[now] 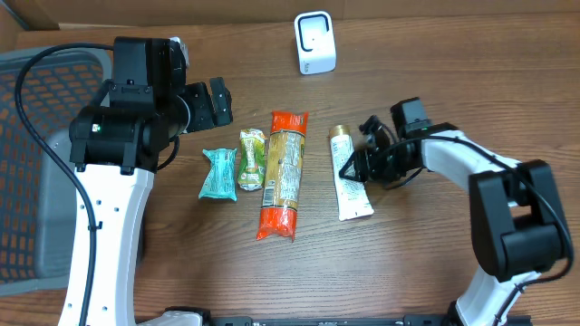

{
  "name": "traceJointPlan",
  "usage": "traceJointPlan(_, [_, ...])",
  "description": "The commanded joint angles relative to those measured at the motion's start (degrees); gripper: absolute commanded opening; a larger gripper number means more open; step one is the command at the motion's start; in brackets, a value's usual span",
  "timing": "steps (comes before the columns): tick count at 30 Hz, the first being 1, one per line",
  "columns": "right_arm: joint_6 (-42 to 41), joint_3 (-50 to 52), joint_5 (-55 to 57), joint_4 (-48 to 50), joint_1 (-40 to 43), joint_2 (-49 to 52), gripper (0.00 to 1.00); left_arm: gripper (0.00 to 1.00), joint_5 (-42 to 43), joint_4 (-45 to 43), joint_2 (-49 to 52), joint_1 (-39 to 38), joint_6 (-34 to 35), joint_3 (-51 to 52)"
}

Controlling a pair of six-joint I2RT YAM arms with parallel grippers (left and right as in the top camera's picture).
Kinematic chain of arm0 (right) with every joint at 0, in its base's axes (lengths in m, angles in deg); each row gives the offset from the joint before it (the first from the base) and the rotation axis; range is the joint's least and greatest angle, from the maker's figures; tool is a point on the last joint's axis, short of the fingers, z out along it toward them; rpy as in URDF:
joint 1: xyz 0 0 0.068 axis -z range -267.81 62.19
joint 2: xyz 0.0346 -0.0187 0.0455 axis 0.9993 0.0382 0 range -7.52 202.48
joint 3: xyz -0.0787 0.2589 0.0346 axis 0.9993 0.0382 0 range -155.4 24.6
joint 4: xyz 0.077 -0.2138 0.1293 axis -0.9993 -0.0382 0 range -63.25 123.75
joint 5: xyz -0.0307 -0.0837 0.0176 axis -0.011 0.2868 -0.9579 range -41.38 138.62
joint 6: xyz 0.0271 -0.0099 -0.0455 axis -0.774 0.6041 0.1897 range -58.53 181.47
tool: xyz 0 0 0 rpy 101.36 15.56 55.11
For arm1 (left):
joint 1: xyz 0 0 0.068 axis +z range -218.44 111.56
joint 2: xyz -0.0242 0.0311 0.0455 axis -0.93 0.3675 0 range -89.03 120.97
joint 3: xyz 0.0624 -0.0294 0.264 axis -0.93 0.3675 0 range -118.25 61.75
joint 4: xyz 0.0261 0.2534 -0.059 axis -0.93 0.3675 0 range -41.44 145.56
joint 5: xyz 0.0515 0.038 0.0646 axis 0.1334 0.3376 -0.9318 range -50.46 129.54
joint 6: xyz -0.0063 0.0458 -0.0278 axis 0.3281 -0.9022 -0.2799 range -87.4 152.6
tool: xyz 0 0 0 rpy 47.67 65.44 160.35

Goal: Scan the item barcode
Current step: 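Grasp the tube near its cap with the right gripper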

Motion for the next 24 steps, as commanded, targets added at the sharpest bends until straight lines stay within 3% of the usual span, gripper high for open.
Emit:
traceJointPlan(1, [-4.20, -1.03, 0.57, -0.20, -0.33, 1.86, 0.50, 1.00, 0.42, 0.15, 0.17, -0.09, -0.66, -0.52])
traceJointPlan(4, [-6.62, -1.03, 0.72, -0.15, -0.44, 3.56, 0.42, 1.00, 0.42, 0.15, 0.17, -0.09, -0.66, -0.52])
traceJointPlan(7, [-7.43, -1.03, 0.55, -0.15, -0.22, 3.98, 0.17, 1.00, 0.42, 0.15, 0.17, -0.09, -0.66, -0.52])
traceJointPlan(10, [-7.54, -1.40, 0.28, -0.24, -0.15, 3.96, 0.04, 1.00, 0.42, 0.15, 0.17, -0.09, -0.66, -0.52])
traceJointPlan(17, [-3.80, -2.05, -6.99, -2.19, 0.39, -0.72, 0.04, 1.00, 0.42, 0.15, 0.17, -0.09, -0.66, -0.52])
traceJointPlan(24, [2.14, -2.05, -19.08, -3.43, 0.44, -15.02, 0.04, 1.00, 0.42, 0.15, 0.17, -0.09, -0.66, -0.52])
